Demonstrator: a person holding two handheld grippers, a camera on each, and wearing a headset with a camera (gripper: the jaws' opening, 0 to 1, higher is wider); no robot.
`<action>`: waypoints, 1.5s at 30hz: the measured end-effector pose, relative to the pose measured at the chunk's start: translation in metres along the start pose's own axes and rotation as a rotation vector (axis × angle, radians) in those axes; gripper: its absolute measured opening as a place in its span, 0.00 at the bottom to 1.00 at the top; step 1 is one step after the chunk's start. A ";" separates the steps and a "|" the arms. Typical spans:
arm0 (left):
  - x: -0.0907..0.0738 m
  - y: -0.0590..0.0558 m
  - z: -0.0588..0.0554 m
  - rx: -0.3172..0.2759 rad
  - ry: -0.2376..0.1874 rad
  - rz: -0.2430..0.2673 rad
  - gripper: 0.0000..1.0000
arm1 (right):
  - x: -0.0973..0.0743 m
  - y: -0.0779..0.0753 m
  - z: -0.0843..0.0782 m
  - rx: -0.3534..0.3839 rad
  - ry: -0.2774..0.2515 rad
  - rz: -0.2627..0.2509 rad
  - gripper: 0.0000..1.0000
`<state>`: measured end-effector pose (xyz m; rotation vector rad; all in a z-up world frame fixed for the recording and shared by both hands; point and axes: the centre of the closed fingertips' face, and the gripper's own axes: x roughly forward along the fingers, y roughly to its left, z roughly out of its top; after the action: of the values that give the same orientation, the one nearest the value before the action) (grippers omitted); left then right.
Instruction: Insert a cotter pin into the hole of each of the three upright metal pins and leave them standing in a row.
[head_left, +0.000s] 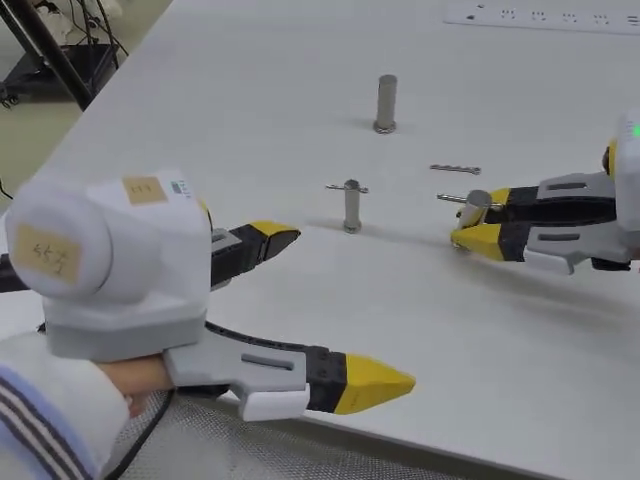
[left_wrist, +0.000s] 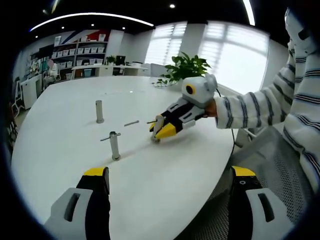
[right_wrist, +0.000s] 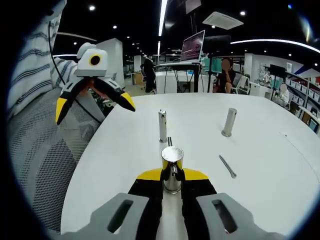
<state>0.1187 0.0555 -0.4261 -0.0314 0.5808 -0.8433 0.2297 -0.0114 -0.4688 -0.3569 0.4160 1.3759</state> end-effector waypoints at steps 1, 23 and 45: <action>0.000 0.000 0.000 -0.001 0.001 0.000 0.99 | 0.000 0.000 0.000 0.003 -0.001 0.002 0.08; 0.002 -0.002 0.004 0.006 0.000 -0.004 0.99 | 0.001 0.008 -0.002 0.003 -0.026 0.034 0.08; 0.000 -0.003 0.004 -0.025 -0.024 0.002 0.99 | 0.002 0.013 -0.002 0.025 -0.049 0.037 0.09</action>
<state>0.1187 0.0528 -0.4223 -0.0635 0.5690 -0.8332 0.2167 -0.0089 -0.4717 -0.2952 0.4004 1.4120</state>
